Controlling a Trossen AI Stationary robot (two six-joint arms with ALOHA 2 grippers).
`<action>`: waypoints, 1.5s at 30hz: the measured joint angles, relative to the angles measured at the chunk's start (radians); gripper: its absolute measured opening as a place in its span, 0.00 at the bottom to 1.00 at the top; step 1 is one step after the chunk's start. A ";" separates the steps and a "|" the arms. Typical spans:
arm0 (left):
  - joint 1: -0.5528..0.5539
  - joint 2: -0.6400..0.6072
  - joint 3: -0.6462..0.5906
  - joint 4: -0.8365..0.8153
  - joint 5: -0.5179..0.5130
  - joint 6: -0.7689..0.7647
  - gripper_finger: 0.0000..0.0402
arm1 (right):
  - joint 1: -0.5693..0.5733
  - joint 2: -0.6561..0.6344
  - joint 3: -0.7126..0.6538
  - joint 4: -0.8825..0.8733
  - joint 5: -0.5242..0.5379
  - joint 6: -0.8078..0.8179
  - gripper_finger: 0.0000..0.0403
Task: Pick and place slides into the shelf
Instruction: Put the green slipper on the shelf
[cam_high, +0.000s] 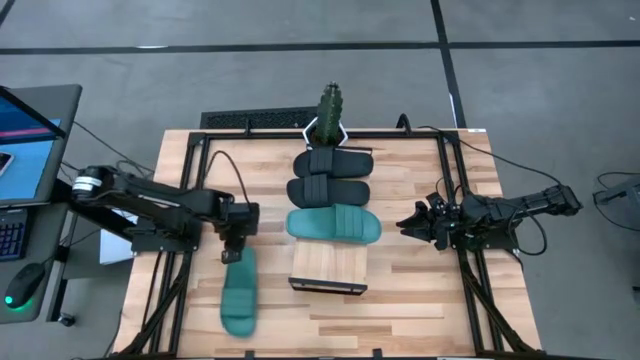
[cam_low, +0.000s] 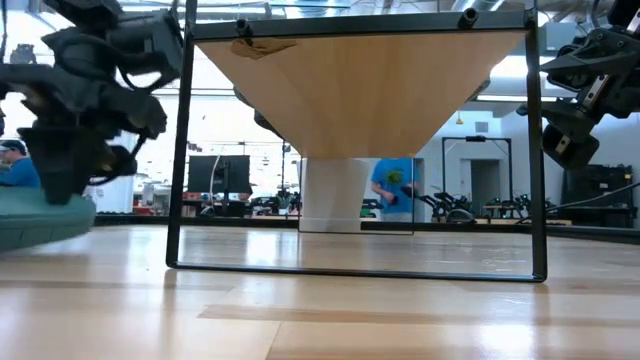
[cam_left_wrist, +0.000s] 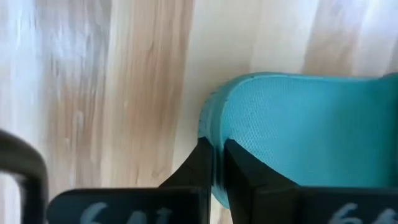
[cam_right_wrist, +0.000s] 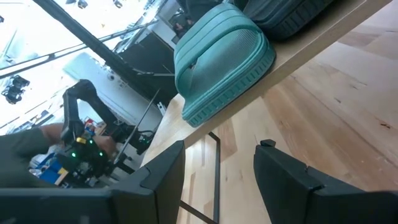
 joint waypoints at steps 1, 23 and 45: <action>0.000 -0.026 0.000 -0.004 0.001 -0.016 0.01 | 0.000 0.000 0.000 0.000 0.000 0.000 0.44; -0.001 -0.440 0.014 -0.080 0.028 -0.488 0.01 | 0.000 0.000 0.000 0.000 0.000 0.000 0.44; -0.008 -0.684 0.015 0.017 0.017 -0.827 0.01 | 0.000 0.000 0.000 0.000 0.000 0.000 0.44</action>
